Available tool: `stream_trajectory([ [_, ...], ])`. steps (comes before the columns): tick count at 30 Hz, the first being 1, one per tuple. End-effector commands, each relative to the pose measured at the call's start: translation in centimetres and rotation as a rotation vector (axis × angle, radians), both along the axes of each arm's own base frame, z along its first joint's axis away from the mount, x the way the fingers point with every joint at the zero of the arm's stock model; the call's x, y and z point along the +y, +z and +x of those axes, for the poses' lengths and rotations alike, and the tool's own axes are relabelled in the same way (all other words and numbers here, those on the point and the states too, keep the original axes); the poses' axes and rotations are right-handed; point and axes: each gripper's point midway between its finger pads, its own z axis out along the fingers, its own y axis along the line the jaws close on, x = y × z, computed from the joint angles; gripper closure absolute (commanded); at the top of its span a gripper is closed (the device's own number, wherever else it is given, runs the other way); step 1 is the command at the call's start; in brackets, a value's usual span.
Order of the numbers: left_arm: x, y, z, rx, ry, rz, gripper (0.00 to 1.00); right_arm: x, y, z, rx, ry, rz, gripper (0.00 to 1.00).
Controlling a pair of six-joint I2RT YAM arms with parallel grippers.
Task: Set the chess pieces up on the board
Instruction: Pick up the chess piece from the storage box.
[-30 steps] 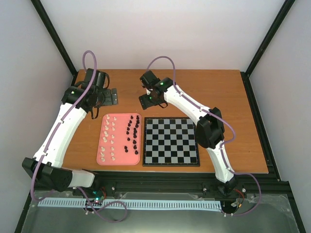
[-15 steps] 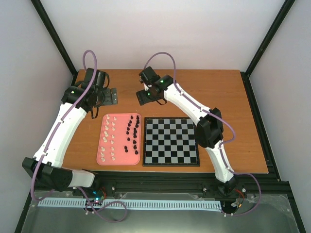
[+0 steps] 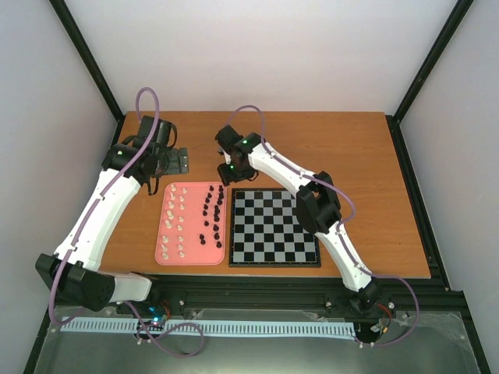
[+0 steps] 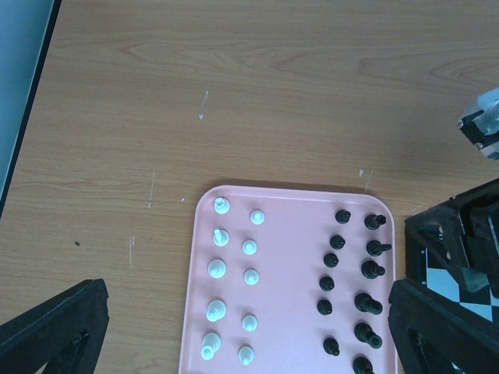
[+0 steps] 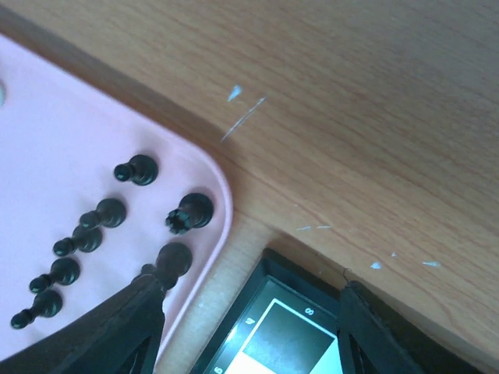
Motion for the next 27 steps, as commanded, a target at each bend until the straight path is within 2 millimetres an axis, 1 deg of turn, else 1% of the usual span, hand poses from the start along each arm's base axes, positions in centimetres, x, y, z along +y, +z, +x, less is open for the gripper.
stream_trajectory([
  [1, -0.3, 0.6, 0.5, -0.037, -0.012, -0.011, 0.0, 1.7, 1.3, -1.2, -0.005, 0.049, 0.024, 0.3],
  [3, -0.5, 0.2, 0.5, -0.027, -0.017, -0.019, 0.0, 2.2, 1.2, -1.8, -0.009, 0.068, 0.017, 0.3],
  [6, -0.8, -0.3, 0.6, -0.017, -0.023, -0.025, 0.0, 2.8, 1.0, -2.0, -0.016, 0.078, 0.017, 0.31],
  [9, -0.8, -0.6, 0.7, -0.005, -0.023, -0.023, 0.0, 3.0, 0.2, -1.9, -0.01, 0.08, 0.009, 0.35],
  [13, -0.8, -0.5, 0.6, -0.009, -0.021, -0.022, 0.0, 3.2, -0.1, -1.4, -0.024, 0.083, 0.001, 0.37],
  [17, -0.6, -0.5, 0.5, -0.009, -0.02, -0.015, 0.0, 3.3, -0.6, -0.7, -0.051, 0.083, -0.007, 0.44],
  [21, -0.5, -0.5, 0.5, -0.006, -0.017, -0.007, 0.0, 3.3, -1.5, -0.3, -0.059, 0.086, -0.023, 0.5],
  [27, -0.3, -0.7, 0.5, -0.003, -0.014, 0.003, 0.0, 3.9, -1.9, 0.0, -0.065, 0.097, -0.011, 0.51],
])
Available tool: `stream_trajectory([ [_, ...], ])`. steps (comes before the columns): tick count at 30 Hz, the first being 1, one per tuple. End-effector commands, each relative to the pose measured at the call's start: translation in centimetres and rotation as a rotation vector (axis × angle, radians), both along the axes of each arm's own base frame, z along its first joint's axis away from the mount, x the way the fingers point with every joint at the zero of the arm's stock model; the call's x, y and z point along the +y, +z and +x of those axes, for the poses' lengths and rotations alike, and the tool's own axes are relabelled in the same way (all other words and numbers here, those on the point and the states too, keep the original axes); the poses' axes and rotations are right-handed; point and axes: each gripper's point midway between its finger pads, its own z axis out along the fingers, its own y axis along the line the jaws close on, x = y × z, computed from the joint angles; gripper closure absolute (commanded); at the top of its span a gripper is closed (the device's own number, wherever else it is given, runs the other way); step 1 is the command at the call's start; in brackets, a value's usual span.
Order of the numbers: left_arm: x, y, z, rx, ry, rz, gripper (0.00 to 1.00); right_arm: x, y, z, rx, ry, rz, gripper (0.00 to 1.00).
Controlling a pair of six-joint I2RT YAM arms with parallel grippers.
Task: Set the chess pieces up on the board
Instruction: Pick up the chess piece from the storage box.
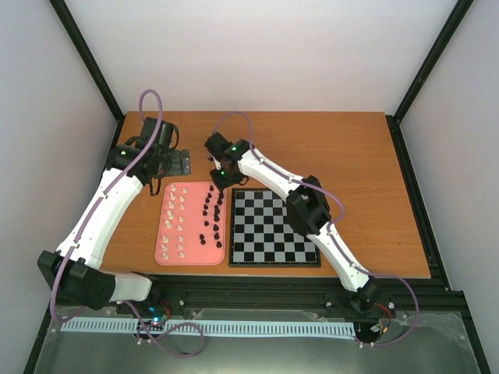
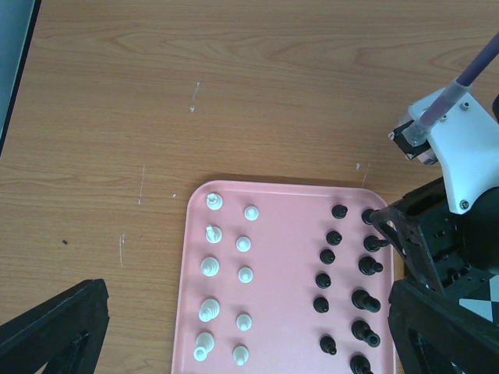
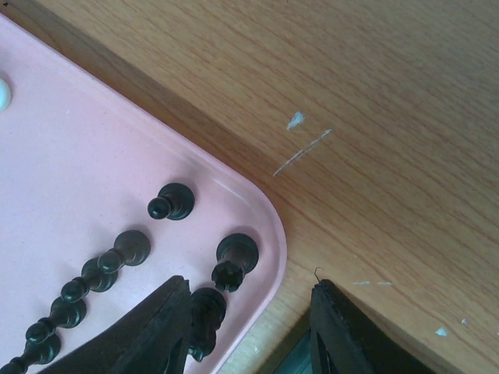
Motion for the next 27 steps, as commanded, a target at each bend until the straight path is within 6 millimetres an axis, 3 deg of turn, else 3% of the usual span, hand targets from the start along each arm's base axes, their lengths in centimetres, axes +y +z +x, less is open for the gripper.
stream_trajectory([
  [1, 0.1, 0.4, 0.3, -0.019, -0.002, 0.016, 0.0, 0.8, 0.1, 0.6, -0.033, 0.017, 0.012, 0.51],
  [27, 0.5, 0.4, 0.7, -0.019, 0.01, 0.045, 0.0, 1.7, -1.3, 0.6, -0.008, 0.045, 0.029, 0.66],
])
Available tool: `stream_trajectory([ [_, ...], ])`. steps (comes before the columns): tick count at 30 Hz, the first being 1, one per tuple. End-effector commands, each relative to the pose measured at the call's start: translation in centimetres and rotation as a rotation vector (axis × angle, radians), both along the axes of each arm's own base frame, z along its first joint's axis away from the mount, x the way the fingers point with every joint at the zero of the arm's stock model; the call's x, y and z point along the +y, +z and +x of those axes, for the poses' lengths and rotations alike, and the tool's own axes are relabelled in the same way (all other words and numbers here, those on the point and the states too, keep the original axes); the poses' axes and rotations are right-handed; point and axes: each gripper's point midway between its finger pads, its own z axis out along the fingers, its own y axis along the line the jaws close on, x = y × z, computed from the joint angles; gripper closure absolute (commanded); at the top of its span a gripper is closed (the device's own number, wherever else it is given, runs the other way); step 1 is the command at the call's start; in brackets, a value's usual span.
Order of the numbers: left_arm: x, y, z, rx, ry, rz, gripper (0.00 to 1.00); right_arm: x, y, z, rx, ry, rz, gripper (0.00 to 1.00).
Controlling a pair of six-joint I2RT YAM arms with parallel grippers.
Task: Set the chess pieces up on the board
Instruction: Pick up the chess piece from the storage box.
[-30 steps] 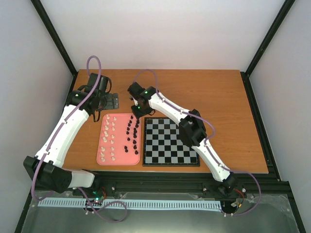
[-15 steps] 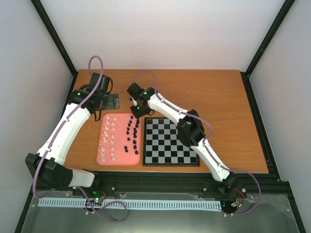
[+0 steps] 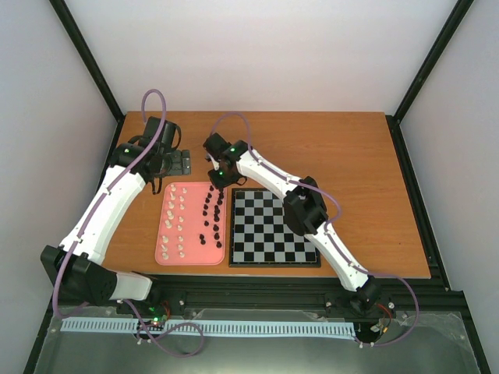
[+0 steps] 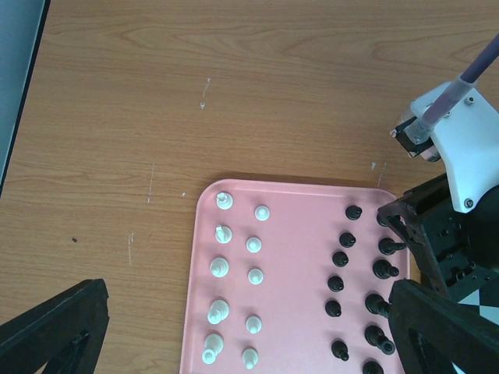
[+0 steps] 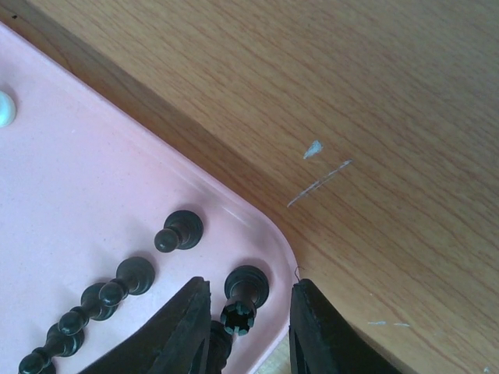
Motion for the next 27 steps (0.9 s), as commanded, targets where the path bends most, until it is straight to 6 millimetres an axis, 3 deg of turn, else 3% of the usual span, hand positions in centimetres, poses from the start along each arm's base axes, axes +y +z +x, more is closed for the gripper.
stream_trajectory([
  [1, 0.17, 1.06, 0.29, -0.035, -0.006, 0.019, 0.0, 0.63, -0.57, 0.01, 0.005, 0.011, 0.01, 0.66],
  [9, 0.16, 0.89, 0.43, -0.029, -0.011, 0.026, 0.0, 0.61, -1.05, 0.02, 0.01, 0.01, 0.004, 0.67],
  [22, 0.23, 0.63, 0.54, -0.023, -0.009, 0.034, 0.0, 0.62, -0.88, 0.05, 0.012, 0.01, 0.007, 0.81],
  [27, 0.35, 0.61, 0.32, -0.022, -0.006, 0.036, 0.0, 0.47, -1.27, -0.18, 0.025, 0.011, -0.001, 0.81],
])
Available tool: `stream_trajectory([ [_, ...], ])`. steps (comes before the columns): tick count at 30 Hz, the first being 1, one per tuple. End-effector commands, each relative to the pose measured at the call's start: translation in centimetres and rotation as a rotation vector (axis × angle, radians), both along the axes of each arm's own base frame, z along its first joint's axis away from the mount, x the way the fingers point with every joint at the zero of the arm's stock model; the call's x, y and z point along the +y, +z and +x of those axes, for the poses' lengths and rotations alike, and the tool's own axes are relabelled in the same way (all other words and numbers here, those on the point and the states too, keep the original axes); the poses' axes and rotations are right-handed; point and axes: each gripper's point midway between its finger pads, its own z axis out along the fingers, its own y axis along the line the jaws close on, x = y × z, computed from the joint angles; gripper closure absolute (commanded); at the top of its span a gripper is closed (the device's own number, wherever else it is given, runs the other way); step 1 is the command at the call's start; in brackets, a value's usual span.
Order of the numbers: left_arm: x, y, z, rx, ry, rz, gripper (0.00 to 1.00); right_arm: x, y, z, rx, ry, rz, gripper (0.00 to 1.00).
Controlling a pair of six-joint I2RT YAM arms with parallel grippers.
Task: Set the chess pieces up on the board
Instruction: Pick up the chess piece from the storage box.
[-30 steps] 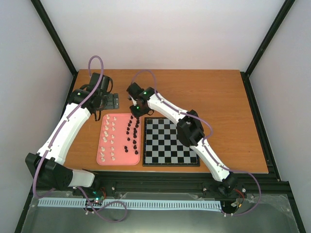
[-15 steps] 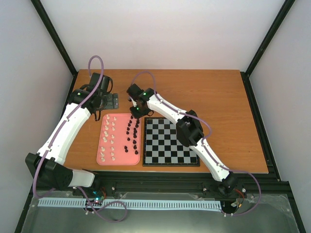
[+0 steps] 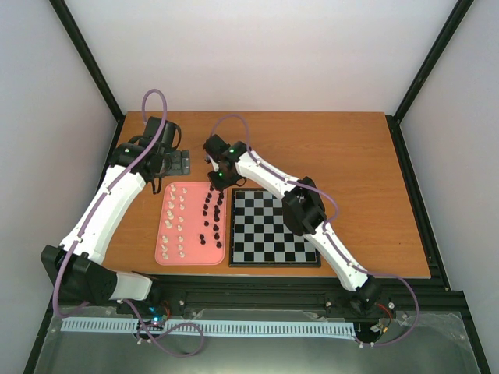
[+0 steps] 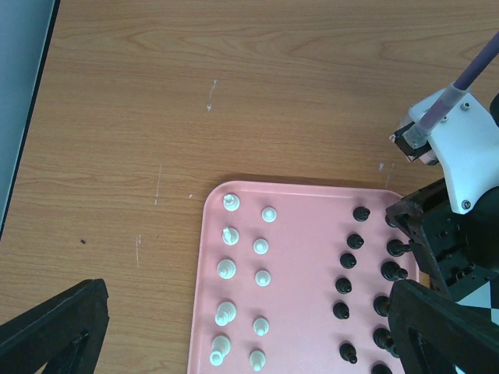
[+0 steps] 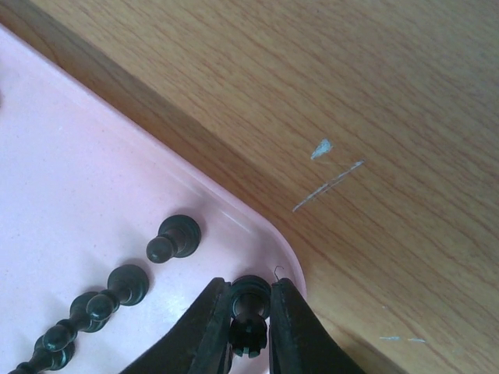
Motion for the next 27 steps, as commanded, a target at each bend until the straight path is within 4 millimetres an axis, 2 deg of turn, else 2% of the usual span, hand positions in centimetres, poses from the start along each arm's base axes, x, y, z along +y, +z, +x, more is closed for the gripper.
stream_trajectory([
  [1, 0.0, 0.6, 0.2, -0.02, -0.008, 0.014, 0.0, 0.2, -0.3, -0.1, 0.007, 0.006, -0.001, 0.81],
  [9, 0.0, 0.6, 0.4, -0.02, -0.009, 0.017, 0.0, 0.5, 0.9, 0.3, -0.02, 0.01, 0.02, 0.97],
  [12, -0.1, 0.7, 0.5, -0.025, -0.009, 0.012, 0.0, 0.6, 2.0, 0.4, -0.038, 0.013, 0.033, 0.97],
  [20, -0.1, 0.9, 0.7, -0.032, -0.008, 0.011, 0.0, 0.3, 7.8, 0.7, -0.119, 0.0, 0.084, 0.97],
  [24, -0.1, 1.1, 0.7, -0.037, -0.005, 0.004, 0.0, -0.9, 11.0, 0.8, -0.183, -0.027, 0.091, 0.97],
  [27, -0.2, 1.2, 0.7, -0.039, -0.007, 0.0, 0.0, -2.7, 11.5, 0.7, -0.201, -0.062, 0.046, 0.97],
])
